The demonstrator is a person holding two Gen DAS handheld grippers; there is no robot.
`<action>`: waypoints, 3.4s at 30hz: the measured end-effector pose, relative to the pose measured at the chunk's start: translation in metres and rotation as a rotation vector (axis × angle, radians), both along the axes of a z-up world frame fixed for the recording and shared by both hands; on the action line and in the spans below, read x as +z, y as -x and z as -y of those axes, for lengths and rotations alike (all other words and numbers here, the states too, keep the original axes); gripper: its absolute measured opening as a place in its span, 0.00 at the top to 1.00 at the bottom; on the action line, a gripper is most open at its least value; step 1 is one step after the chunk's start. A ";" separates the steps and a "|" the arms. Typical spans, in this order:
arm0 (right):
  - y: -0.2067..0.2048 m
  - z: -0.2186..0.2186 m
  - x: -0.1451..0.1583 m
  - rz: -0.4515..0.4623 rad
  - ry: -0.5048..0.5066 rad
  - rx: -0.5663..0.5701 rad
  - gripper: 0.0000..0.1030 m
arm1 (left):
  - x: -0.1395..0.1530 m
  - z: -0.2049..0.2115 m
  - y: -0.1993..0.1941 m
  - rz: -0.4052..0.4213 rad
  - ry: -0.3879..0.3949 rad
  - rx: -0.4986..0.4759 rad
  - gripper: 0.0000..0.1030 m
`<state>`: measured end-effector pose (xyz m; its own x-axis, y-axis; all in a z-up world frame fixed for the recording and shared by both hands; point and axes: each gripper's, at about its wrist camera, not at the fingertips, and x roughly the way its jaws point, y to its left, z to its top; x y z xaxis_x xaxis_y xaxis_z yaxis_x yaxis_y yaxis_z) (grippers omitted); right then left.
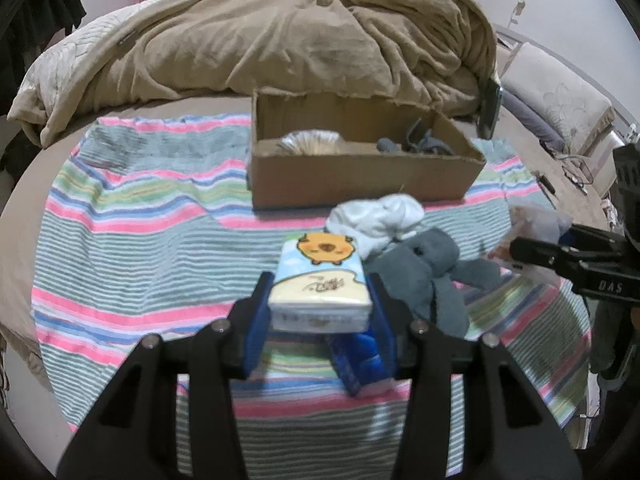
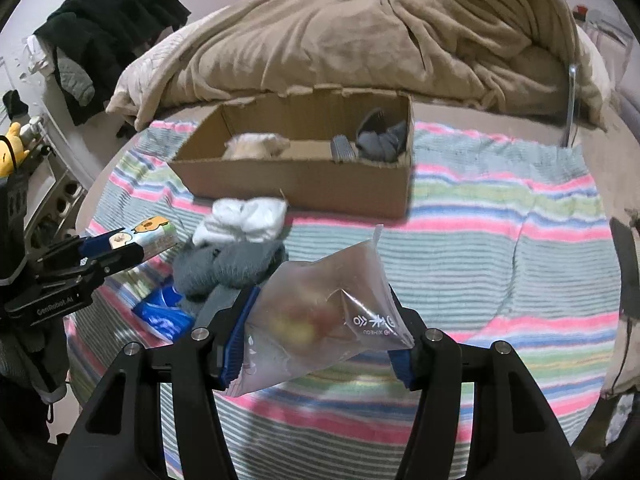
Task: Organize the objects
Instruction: 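Lower the tissue pack into the box with the left gripper while the right gripper lowers the food bag there, then open both grippers and move them back toward the remaining items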
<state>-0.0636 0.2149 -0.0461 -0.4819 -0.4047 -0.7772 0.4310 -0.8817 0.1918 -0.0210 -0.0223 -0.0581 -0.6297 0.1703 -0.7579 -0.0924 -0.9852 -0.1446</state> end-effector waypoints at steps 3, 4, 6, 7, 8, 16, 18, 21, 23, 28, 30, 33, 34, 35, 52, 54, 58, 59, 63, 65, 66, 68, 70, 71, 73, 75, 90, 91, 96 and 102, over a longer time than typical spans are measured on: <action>0.003 0.002 0.009 -0.022 0.000 0.009 0.41 | 0.011 0.001 0.000 -0.024 -0.002 0.004 0.55; 0.004 0.003 0.013 -0.033 0.001 0.013 0.41 | 0.014 0.002 0.000 -0.031 -0.003 0.005 0.55; 0.007 0.004 0.020 -0.051 0.005 0.019 0.41 | 0.021 0.003 0.002 -0.047 -0.002 0.007 0.55; 0.009 0.005 0.026 -0.066 0.005 0.022 0.41 | 0.024 0.003 0.004 -0.053 -0.001 0.007 0.55; 0.009 0.005 0.030 -0.076 0.005 0.023 0.41 | 0.027 0.004 0.006 -0.060 -0.001 0.008 0.55; 0.028 0.018 0.056 -0.151 0.010 0.053 0.41 | 0.047 0.003 0.025 -0.120 0.007 0.001 0.55; 0.034 0.024 0.058 -0.160 0.009 0.066 0.41 | 0.051 0.003 0.032 -0.132 0.010 0.000 0.55; 0.043 0.030 0.057 -0.163 0.009 0.079 0.41 | 0.053 0.004 0.042 -0.141 0.016 -0.001 0.55; 0.052 0.034 0.057 -0.162 0.009 0.087 0.41 | 0.053 0.004 0.048 -0.142 0.021 0.001 0.55; 0.072 0.044 0.051 -0.160 -0.007 0.098 0.41 | 0.050 0.009 0.066 -0.137 0.021 0.019 0.55; 0.081 0.048 0.047 -0.157 -0.012 0.102 0.41 | 0.047 0.011 0.075 -0.135 0.017 0.024 0.55; 0.092 0.053 0.042 -0.152 -0.014 0.107 0.41 | 0.042 0.013 0.088 -0.128 0.008 0.027 0.55; 0.097 0.055 0.040 -0.147 -0.016 0.109 0.41 | 0.041 0.012 0.092 -0.126 0.006 0.027 0.55; 0.101 0.057 0.037 -0.143 -0.016 0.109 0.41 | 0.039 0.013 0.096 -0.123 0.005 0.028 0.55; 0.137 0.080 -0.006 -0.091 -0.050 0.149 0.40 | -0.001 0.013 0.140 -0.029 -0.007 0.067 0.54; 0.139 0.081 -0.009 -0.086 -0.053 0.147 0.40 | -0.001 0.012 0.143 -0.021 -0.002 0.067 0.54; 0.140 0.081 -0.010 -0.083 -0.055 0.137 0.37 | 0.000 0.009 0.141 -0.016 0.012 0.060 0.52; 0.139 0.081 -0.009 -0.085 -0.055 0.136 0.36 | 0.001 0.009 0.140 -0.017 0.009 0.058 0.50; 0.135 0.080 -0.002 -0.107 -0.067 0.134 0.30 | 0.009 0.012 0.129 -0.037 -0.009 0.059 0.44; 0.131 0.079 0.002 -0.114 -0.073 0.136 0.30 | 0.013 0.014 0.123 -0.047 -0.015 0.071 0.33; 0.129 0.079 0.004 -0.117 -0.075 0.136 0.30 | 0.014 0.016 0.120 -0.050 -0.023 0.079 0.32; 0.123 0.077 0.009 -0.125 -0.075 0.136 0.30 | 0.018 0.019 0.113 -0.055 -0.029 0.084 0.32; 0.118 0.074 0.013 -0.131 -0.072 0.131 0.30 | 0.021 0.020 0.107 -0.059 -0.028 0.085 0.32; 0.115 0.073 0.015 -0.133 -0.071 0.129 0.30 | 0.022 0.020 0.103 -0.060 -0.029 0.084 0.32; 0.109 0.070 0.019 -0.137 -0.066 0.124 0.30 | 0.025 0.020 0.096 -0.063 -0.029 0.083 0.32; 0.102 0.068 0.024 -0.142 -0.061 0.119 0.30 | 0.028 0.021 0.088 -0.068 -0.032 0.082 0.32; 0.052 0.053 0.039 -0.143 -0.033 0.105 0.30 | 0.035 0.015 0.041 -0.058 -0.046 0.076 0.32; 0.048 0.052 0.038 -0.139 -0.030 0.103 0.30 | 0.034 0.015 0.039 -0.055 -0.047 0.075 0.32; 0.035 0.048 0.032 -0.117 -0.018 0.097 0.30 | 0.025 0.013 0.028 -0.030 -0.049 0.072 0.32; 0.026 0.047 0.018 -0.080 -0.014 0.097 0.30 | 0.009 0.014 0.016 0.011 -0.061 0.082 0.32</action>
<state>-0.0894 0.1679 -0.0283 -0.5021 -0.4417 -0.7435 0.5279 -0.8375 0.1411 -0.0366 -0.0361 -0.0494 -0.6348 0.1643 -0.7550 -0.0098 -0.9788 -0.2047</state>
